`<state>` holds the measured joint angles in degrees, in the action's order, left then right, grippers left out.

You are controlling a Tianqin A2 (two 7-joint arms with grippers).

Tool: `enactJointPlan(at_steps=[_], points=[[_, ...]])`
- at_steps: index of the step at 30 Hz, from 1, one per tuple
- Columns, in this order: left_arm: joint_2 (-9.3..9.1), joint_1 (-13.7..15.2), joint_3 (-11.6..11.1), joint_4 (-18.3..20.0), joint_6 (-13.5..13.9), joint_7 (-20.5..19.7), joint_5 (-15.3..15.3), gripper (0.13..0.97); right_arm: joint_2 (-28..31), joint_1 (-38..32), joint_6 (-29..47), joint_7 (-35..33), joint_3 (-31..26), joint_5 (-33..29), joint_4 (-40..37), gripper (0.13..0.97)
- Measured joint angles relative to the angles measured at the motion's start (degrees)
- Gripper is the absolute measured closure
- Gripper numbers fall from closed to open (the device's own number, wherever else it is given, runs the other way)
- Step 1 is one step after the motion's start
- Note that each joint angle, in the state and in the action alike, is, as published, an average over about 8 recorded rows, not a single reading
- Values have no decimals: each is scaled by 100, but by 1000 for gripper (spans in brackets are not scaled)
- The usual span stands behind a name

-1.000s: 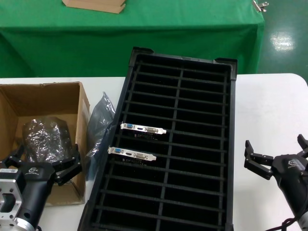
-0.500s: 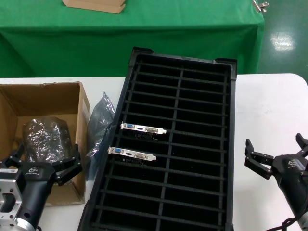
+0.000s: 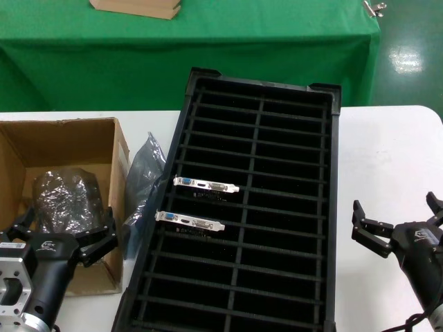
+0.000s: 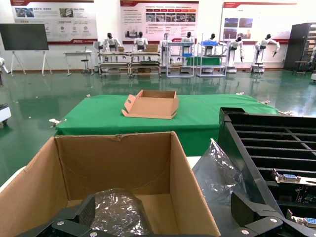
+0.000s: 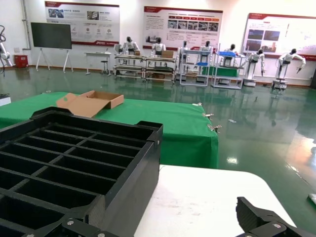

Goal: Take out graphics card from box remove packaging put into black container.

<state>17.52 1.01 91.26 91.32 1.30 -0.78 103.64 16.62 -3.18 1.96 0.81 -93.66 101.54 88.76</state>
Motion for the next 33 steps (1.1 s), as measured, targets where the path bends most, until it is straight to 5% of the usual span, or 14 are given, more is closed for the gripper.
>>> enactJointPlan(at_steps=[11, 33], points=[[0, 0, 0, 0, 0, 0, 0, 132, 0, 0, 0, 0, 0, 0, 0, 135], [0, 0, 0, 0, 0, 0, 0, 132, 0, 0, 0, 0, 0, 0, 0, 129]])
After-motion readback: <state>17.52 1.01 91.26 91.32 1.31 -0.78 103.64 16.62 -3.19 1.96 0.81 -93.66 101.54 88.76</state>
